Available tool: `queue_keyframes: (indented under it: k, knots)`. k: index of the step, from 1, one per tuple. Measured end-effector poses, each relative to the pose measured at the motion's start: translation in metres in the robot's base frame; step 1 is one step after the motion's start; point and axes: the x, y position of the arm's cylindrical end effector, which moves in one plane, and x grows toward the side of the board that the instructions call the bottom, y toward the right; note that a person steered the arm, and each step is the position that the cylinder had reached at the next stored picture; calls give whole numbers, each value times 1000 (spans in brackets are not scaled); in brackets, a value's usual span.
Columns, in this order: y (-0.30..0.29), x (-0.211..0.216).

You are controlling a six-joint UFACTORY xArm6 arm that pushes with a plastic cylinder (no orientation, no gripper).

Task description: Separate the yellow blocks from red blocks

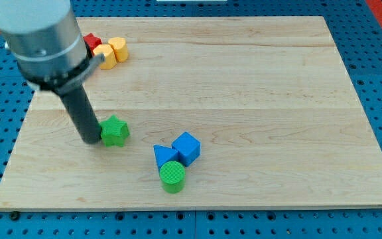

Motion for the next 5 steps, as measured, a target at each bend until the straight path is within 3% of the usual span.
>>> queue_keyframes:
  k: [1, 2, 3, 4, 5]
  knots:
    - [25, -20]
    - [14, -40]
    - [2, -106]
    - [-44, -125]
    - [-33, -157]
